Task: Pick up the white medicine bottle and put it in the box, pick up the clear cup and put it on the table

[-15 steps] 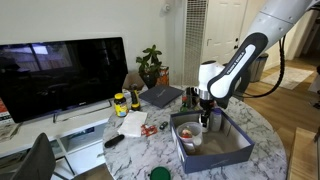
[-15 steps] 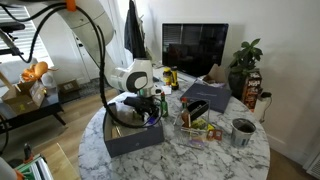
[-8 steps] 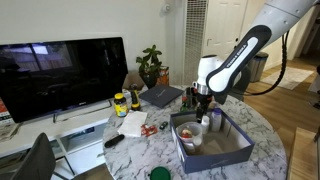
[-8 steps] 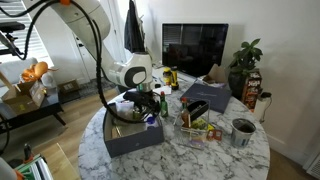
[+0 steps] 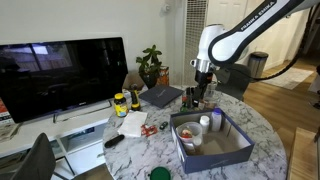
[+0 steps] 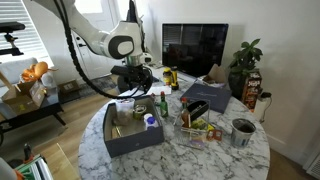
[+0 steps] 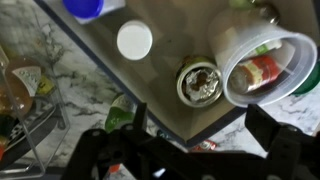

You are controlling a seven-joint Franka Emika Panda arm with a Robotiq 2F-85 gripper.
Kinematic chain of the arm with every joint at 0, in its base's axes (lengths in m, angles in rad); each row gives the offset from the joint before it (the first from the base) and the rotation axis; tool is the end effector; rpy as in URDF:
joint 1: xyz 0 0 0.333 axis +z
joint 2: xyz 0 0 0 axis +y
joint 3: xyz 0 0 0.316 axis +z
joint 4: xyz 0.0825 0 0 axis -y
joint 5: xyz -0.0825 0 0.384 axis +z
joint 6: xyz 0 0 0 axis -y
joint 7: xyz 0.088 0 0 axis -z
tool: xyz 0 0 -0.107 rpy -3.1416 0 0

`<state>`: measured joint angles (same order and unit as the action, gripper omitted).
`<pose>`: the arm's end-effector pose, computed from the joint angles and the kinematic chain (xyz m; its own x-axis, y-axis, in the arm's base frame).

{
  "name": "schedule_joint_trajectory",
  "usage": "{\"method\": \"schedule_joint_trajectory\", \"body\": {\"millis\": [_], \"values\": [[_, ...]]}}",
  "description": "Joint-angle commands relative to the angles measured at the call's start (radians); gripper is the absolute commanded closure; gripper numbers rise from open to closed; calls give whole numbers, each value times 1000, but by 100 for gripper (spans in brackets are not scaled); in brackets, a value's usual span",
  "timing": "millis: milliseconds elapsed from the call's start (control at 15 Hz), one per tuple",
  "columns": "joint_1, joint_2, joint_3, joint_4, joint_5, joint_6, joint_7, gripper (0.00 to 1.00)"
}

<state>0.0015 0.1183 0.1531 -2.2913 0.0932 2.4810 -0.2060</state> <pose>0.5264 0.0816 0.3068 0.9564 0.2798 0.0840 0.2854 -0.9562 -0.0644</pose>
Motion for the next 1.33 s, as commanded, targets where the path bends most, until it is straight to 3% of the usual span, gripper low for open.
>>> {"method": "schedule_joint_trajectory", "body": {"millis": [0,333,600,667,800,1267], "values": [[36,11,-9,-19,37,-134,19,0],[59,100,24,-29,196,-55,-30,0],[62,187,36,-18,228,73,-20,4],[64,205,31,-15,209,98,-3,26],[64,230,23,-12,181,135,18,30],[66,233,18,-8,140,123,42,84]]}}
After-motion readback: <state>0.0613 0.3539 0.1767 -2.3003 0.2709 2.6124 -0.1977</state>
